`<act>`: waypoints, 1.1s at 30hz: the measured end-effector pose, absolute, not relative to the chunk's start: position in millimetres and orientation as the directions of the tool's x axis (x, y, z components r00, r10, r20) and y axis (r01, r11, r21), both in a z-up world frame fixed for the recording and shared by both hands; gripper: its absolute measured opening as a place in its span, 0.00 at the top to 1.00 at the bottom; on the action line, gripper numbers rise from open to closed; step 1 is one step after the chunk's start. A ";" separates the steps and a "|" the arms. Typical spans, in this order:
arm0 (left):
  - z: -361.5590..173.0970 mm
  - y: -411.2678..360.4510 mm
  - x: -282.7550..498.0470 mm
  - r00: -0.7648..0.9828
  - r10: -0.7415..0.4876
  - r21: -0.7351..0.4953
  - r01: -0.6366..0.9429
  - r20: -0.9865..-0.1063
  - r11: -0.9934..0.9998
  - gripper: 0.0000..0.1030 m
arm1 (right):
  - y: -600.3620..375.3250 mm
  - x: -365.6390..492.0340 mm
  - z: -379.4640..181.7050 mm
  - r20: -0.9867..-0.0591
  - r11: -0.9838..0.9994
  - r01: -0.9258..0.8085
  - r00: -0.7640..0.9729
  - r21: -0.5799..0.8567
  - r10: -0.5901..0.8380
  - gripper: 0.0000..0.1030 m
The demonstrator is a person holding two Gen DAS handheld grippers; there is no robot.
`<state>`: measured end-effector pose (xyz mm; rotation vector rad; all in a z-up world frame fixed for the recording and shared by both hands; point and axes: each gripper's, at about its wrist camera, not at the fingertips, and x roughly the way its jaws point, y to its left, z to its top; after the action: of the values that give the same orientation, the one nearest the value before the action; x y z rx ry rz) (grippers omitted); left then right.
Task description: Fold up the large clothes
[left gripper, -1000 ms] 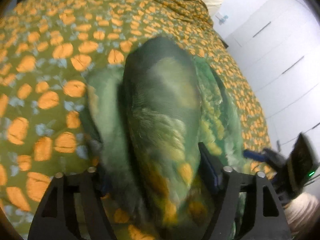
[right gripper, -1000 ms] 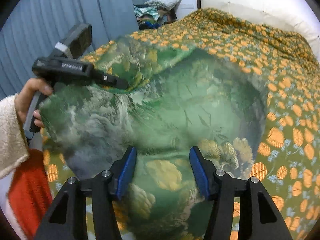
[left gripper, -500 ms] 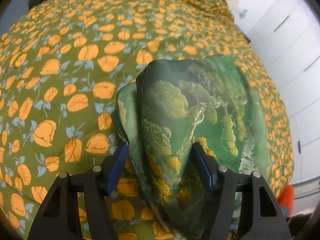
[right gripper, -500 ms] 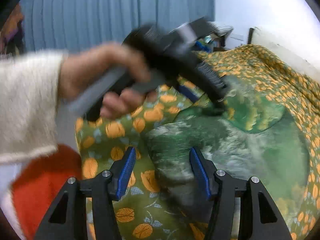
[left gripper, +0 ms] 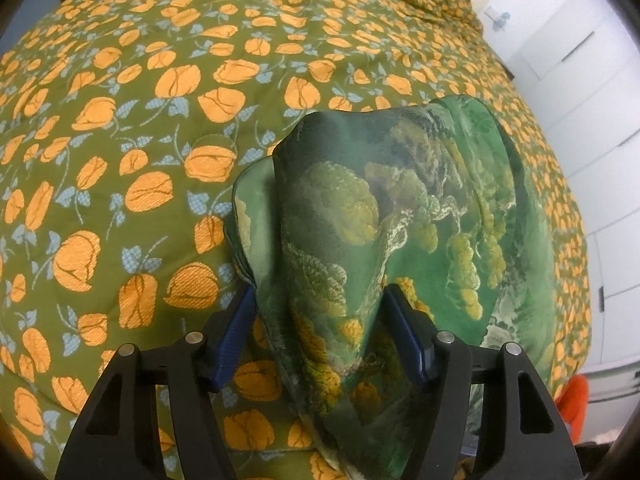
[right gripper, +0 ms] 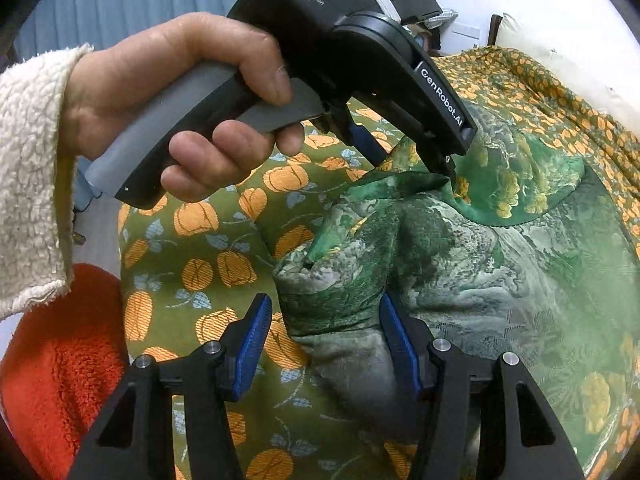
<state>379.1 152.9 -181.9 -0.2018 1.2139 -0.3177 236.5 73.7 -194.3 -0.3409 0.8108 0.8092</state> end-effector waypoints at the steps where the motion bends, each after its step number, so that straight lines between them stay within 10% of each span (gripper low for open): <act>1: -182.3 151.9 379.9 0.313 -0.344 -0.318 0.131 -0.885 0.939 0.35 | 73.2 236.8 -193.2 -0.755 0.660 -0.751 0.420 0.022 0.504 0.44; 21: -192.2 145.4 381.8 0.322 -0.309 -0.285 0.120 -0.895 0.951 0.33 | 74.1 237.3 -196.6 -0.764 0.665 -0.746 0.425 0.008 0.485 0.44; 33: -192.3 147.5 386.6 0.312 -0.338 -0.313 0.130 -0.888 0.941 0.30 | -90.4 332.9 -106.9 -0.682 0.837 -0.465 0.514 0.288 0.520 0.45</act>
<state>386.6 147.5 -192.3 -0.1967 1.2163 -0.3114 332.9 -90.4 -106.9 0.0716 0.8440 0.5930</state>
